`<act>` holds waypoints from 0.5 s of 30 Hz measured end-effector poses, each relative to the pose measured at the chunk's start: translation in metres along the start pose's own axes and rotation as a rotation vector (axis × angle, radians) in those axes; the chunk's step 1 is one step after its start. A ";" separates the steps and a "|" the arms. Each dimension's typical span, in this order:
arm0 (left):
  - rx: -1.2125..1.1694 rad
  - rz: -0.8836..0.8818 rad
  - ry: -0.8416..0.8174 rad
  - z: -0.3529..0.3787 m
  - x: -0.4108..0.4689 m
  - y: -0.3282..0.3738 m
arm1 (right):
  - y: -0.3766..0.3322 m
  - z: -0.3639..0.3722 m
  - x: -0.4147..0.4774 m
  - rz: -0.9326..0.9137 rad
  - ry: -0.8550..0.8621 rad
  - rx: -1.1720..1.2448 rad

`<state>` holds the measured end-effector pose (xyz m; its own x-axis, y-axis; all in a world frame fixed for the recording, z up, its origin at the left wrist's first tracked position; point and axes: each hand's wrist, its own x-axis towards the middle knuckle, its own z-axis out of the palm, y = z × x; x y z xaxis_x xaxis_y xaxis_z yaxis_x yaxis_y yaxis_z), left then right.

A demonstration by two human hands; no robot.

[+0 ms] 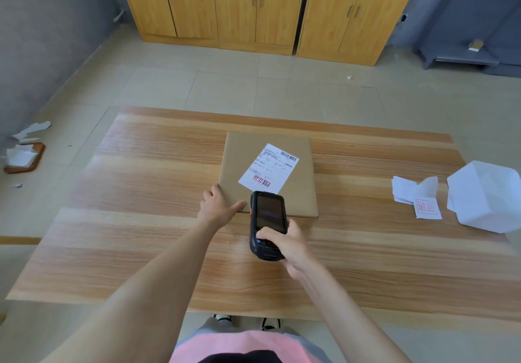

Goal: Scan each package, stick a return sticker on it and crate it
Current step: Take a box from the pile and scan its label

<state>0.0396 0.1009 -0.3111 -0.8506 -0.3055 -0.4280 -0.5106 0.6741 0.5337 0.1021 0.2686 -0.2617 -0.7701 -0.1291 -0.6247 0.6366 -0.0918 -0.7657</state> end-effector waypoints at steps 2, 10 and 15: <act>0.006 0.000 -0.011 -0.001 0.002 -0.001 | 0.001 0.001 -0.002 0.017 -0.013 0.016; 0.019 0.001 -0.028 -0.003 0.004 -0.001 | -0.004 0.004 -0.001 0.004 -0.012 0.042; 0.022 0.001 -0.032 -0.004 0.006 -0.001 | -0.003 0.006 0.000 0.008 -0.009 0.060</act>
<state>0.0350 0.0955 -0.3113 -0.8468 -0.2832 -0.4503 -0.5062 0.6892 0.5184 0.1001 0.2630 -0.2587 -0.7647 -0.1393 -0.6292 0.6443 -0.1497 -0.7499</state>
